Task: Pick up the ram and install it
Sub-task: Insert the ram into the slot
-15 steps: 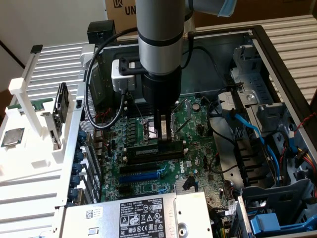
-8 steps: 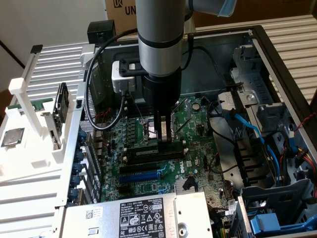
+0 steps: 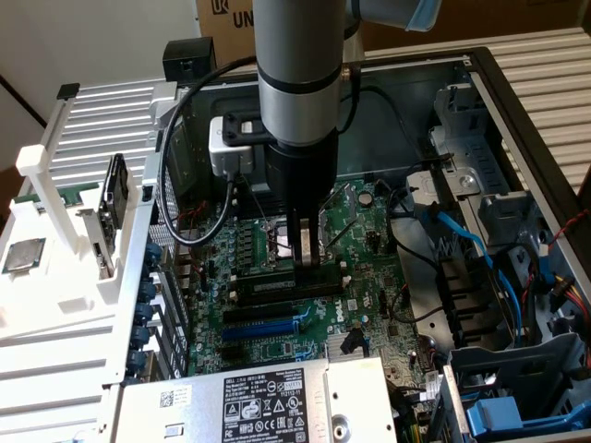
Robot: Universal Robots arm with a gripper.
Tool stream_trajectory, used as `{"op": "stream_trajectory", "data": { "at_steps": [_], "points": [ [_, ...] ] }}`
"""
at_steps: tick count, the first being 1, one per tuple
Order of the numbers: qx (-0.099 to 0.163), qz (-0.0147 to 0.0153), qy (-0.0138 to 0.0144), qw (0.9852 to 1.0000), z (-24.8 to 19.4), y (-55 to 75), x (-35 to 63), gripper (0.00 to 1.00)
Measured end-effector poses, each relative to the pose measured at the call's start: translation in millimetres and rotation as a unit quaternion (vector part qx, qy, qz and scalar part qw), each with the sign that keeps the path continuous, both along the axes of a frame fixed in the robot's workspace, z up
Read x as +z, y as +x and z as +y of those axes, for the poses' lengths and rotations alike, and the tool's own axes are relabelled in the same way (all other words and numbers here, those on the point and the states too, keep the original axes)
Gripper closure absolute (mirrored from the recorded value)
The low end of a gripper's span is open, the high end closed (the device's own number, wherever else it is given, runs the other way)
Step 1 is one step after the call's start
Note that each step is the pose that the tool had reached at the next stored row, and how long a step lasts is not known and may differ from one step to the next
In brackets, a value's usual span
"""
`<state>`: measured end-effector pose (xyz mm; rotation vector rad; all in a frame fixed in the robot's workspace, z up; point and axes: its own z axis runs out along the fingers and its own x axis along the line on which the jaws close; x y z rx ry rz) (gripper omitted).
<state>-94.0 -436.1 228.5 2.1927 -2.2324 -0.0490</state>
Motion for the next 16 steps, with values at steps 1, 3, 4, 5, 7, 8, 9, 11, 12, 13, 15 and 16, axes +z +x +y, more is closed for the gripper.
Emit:
{"op": "stream_trajectory", "data": {
  "at_steps": [1,3,4,5,7,8,9,11,12,13,15,16],
  "points": [
    [0.000,0.0000,0.0000,1.0000,0.0,0.0,-0.3,0.88],
    [0.000,0.0000,-0.0001,1.0000,0.0,0.0,-1.0,0.88],
    [0.000,0.0001,-0.0001,1.0000,0.0,0.0,-1.1,0.88],
    [0.000,0.0000,0.0000,1.0000,0.0,0.0,-1.1,0.88],
    [0.000,0.0000,0.0000,1.0000,0.0,0.0,-1.1,0.88],
    [0.000,0.0000,0.0000,1.0000,0.0,0.0,-1.1,0.88],
    [0.000,0.0000,0.0000,1.0000,0.0,0.0,-1.1,0.88],
    [0.000,0.0000,0.0000,1.0000,0.0,0.0,-1.1,0.88],
    [0.000,0.0000,0.0000,1.0000,0.0,0.0,-1.1,0.88],
    [0.000,0.0000,0.0000,1.0000,0.0,0.0,-1.1,0.88],
    [0.000,0.0000,0.0000,1.0000,0.0,0.0,-1.2,0.86],
    [0.000,0.0000,0.0000,1.0000,0.0,0.0,-1.2,0.86]
  ]
}}
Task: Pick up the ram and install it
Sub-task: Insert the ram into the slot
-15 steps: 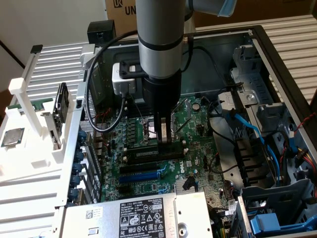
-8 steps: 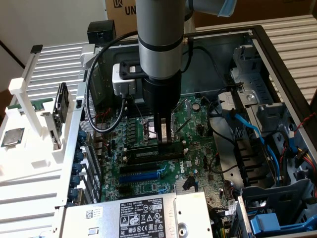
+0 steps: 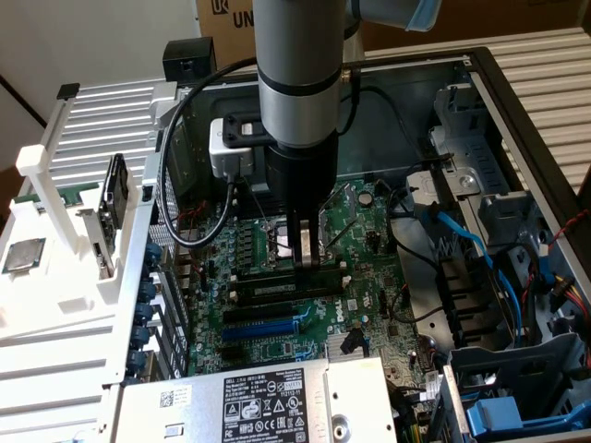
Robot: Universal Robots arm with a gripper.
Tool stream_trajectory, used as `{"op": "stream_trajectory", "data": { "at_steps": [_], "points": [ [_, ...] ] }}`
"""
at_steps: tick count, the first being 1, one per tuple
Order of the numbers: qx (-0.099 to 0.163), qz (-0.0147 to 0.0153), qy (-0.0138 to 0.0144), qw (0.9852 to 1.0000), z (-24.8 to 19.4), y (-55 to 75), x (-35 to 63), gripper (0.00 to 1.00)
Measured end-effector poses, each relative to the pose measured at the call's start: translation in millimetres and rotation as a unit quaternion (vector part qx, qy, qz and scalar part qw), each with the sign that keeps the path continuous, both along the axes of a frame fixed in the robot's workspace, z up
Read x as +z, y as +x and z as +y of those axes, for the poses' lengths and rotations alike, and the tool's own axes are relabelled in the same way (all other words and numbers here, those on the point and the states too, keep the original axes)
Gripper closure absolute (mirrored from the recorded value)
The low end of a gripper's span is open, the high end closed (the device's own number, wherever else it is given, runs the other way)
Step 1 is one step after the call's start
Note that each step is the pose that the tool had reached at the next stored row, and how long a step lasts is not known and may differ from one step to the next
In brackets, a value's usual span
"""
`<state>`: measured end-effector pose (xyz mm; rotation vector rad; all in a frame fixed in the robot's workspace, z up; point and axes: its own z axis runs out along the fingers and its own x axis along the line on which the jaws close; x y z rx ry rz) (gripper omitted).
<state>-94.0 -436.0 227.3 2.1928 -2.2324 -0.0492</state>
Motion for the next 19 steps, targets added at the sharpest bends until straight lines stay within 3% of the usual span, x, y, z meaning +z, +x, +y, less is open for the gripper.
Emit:
{"op": "stream_trajectory", "data": {
  "at_steps": [1,9,19],
  "points": [
    [0.000,0.0000,0.0000,1.0000,0.0,0.0,0.0,0.80],
    [0.000,0.0000,0.0000,1.0000,0.0,-0.9,1.3,0.80],
    [0.000,0.0000,0.0000,1.0000,0.0,-7.3,12.0,0.80]
  ]
}}
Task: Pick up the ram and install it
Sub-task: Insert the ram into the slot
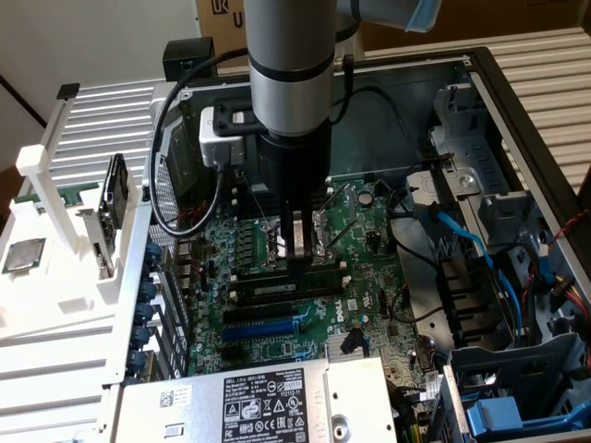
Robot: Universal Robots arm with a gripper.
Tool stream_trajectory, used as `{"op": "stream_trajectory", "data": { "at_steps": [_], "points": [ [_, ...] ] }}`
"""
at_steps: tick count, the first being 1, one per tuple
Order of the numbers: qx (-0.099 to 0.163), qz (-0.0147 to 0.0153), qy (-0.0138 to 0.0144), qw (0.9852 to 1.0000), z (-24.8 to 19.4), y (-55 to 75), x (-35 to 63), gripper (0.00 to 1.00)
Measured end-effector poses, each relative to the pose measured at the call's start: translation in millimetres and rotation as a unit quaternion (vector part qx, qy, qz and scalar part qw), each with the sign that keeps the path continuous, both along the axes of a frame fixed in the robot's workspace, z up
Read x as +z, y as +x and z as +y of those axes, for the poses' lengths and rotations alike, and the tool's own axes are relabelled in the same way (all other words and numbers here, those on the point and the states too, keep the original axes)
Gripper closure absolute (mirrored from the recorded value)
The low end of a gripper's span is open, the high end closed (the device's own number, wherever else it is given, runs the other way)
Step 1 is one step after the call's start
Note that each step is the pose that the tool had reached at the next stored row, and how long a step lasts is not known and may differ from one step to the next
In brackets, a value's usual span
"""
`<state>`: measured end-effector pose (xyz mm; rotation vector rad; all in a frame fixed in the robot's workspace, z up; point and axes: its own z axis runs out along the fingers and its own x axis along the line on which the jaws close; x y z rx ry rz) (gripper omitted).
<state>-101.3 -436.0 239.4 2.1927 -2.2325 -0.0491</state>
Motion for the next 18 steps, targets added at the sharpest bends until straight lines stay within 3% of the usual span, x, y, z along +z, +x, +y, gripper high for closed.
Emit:
{"op": "stream_trajectory", "data": {
  "at_steps": [15,17,18],
  "points": [
    [0.000,0.0000,0.0000,1.0000,0.0,-1.1,3.8,0.80],
    [0.000,0.0000,0.0000,1.0000,0.0,-1.1,3.8,0.82],
    [0.000,0.0000,0.0000,1.0000,0.0,-1.1,3.8,0.88]
  ]
}}
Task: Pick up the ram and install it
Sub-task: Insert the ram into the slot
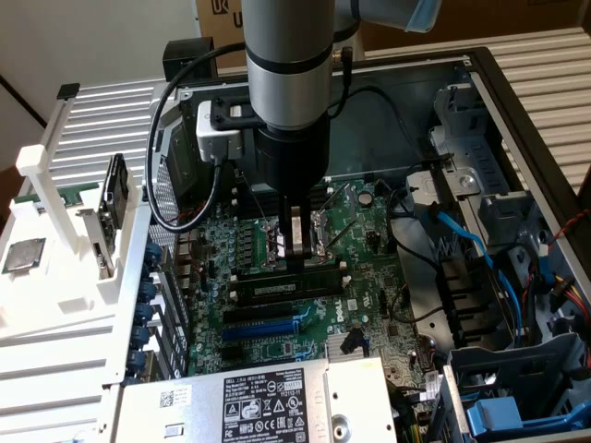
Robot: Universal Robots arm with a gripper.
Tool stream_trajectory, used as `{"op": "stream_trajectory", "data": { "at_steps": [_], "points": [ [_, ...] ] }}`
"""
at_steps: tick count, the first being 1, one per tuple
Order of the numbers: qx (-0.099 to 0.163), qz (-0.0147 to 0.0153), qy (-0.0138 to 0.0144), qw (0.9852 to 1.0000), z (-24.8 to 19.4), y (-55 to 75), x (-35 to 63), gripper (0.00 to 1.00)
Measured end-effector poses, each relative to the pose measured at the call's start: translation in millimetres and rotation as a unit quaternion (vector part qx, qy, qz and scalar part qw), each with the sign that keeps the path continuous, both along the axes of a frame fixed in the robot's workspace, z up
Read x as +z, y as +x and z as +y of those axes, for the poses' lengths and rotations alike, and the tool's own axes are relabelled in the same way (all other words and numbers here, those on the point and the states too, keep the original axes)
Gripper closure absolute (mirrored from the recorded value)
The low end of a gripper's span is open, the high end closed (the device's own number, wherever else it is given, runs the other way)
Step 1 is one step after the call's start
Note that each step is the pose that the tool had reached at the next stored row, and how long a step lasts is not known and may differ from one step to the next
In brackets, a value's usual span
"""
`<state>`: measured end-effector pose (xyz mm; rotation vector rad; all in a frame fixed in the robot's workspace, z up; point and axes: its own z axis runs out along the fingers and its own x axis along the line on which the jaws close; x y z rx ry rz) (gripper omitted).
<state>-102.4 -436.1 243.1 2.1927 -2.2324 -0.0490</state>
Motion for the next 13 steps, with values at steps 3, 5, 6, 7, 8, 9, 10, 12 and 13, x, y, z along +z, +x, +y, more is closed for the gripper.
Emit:
{"op": "stream_trajectory", "data": {
  "at_steps": [3,5,6,7,8,9,10,12,13],
  "points": [
    [0.000,0.0000,0.0000,1.0000,0.0,0.0,0.0,0.90],
    [0.000,0.0000,0.0000,1.0000,0.0,0.0,0.0,0.90],
    [0.000,0.0001,-0.0001,1.0000,0.2,0.0,0.1,0.90],
    [0.000,0.0001,-0.0002,1.0000,0.2,-0.1,0.0,0.90],
    [0.000,0.0000,0.0000,1.0000,0.4,-0.5,-0.2,0.90],
    [0.000,0.0000,0.0000,1.0000,0.6,-1.0,-0.4,0.90],
    [0.000,0.0000,0.0000,1.0000,0.8,-1.2,-0.5,0.90],
    [0.000,-0.0001,0.0001,1.0000,1.6,-1.6,-0.7,0.90],
    [0.000,0.0000,0.0001,1.0000,1.7,-1.6,-0.7,0.90]
  ]
}}
